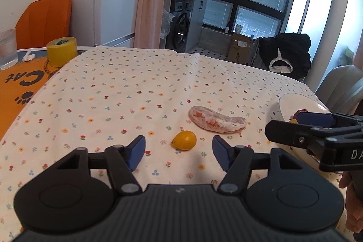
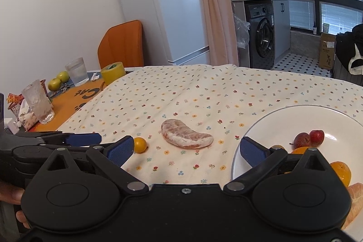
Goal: Organize fruits
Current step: 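Move both open tools back toward the pink peeled fruit and yellow fruit, then grasp the small yellow fruit with the left tool while the right tool grasps the pink peeled fruit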
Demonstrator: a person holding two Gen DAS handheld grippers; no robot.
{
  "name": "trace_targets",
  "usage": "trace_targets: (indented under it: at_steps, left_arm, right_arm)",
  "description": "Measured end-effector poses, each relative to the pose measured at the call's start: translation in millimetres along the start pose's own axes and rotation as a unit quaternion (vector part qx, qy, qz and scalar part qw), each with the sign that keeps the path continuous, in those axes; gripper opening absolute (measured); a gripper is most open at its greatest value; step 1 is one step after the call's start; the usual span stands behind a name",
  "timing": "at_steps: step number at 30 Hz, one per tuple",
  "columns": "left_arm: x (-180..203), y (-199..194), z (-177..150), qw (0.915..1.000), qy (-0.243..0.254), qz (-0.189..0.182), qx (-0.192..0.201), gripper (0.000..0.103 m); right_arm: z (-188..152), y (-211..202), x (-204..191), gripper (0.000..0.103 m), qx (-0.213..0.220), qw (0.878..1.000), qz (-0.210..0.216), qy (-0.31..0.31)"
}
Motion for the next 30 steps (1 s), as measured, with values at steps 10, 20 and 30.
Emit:
trace_targets:
  at_steps: [10,20,30]
  left_arm:
    - [5.8,27.4,8.5,0.9997,0.003,0.000,-0.024,0.047]
    - [2.7,38.3,14.4,0.9994,-0.005,-0.002,-0.033,0.027]
    - [-17.4,20.0,20.0,0.9997,-0.017,0.010,-0.012,0.027]
  right_arm:
    - [5.7,17.4,10.9,0.100,-0.010,1.000,0.008,0.007]
    - [14.3,29.4,16.7,0.099,-0.008,1.000,-0.007,0.006]
    - [28.9,43.6,0.2,0.093,-0.016,1.000,0.013,-0.020]
Point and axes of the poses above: each gripper's, at about its wrist camera, not at the fingertips, and y roughly the way its jaws point, x to its right, z to its top, the point moved 3 cm from there along y, roughly the way its jaws point, and after that the axes turned 15 degrees about -x, right-handed, at the moved point
